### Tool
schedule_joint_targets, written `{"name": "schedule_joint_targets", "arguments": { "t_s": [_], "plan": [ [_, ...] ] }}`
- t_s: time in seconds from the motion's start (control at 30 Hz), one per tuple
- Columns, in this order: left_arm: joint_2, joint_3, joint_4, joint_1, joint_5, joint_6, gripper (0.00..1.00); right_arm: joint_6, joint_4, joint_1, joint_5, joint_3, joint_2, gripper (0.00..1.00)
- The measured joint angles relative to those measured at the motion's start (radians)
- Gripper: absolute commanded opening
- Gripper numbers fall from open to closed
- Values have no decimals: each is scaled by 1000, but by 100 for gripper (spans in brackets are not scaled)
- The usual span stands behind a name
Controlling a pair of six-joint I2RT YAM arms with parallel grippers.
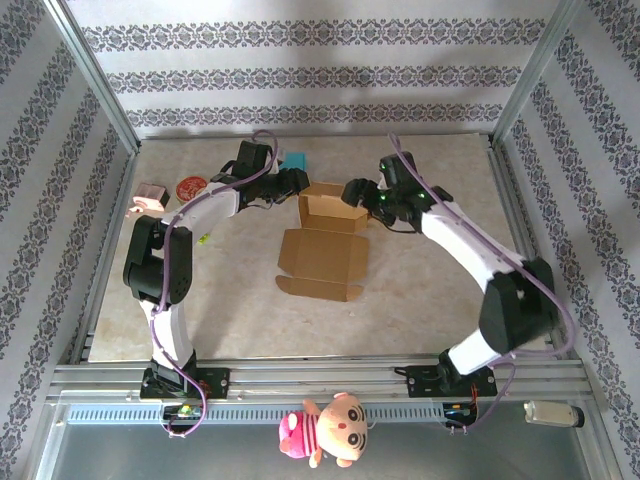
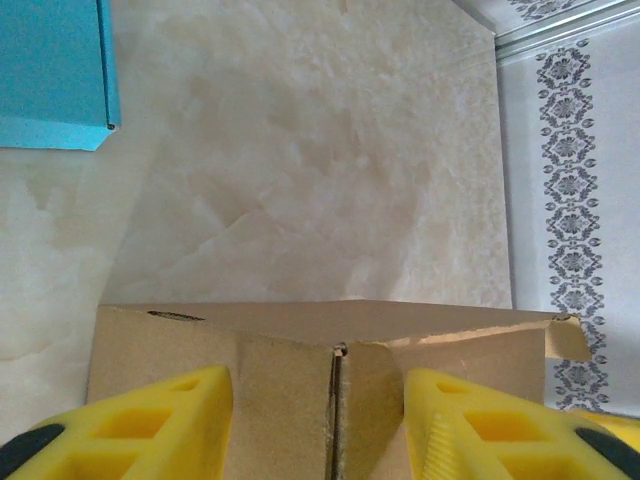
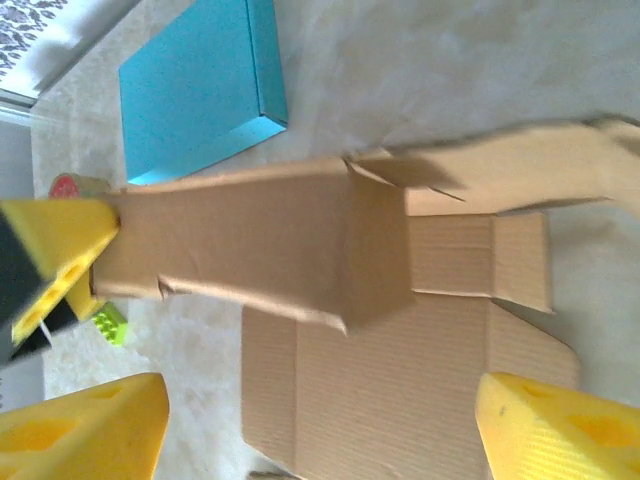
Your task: Fold the paper box
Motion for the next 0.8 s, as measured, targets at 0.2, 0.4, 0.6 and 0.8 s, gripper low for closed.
{"name": "schedule_joint_targets", "arguments": {
  "t_s": [0.2,0.4,0.6,0.8],
  "plan": [
    [-1,15,-27,-9,-14,12,48,-2,145,13,29,-257,-87,79],
    [-1,26,-46,-11,-24,18,47,-9,362,68,74,-348,86,79],
    [1,39,-64,-11,-28,26,47,-56,583,80,217,-387,159,78],
    [7,53,-80,-11,-32,30,48,-95,722,42,226,-384,246,57]
  ]
}}
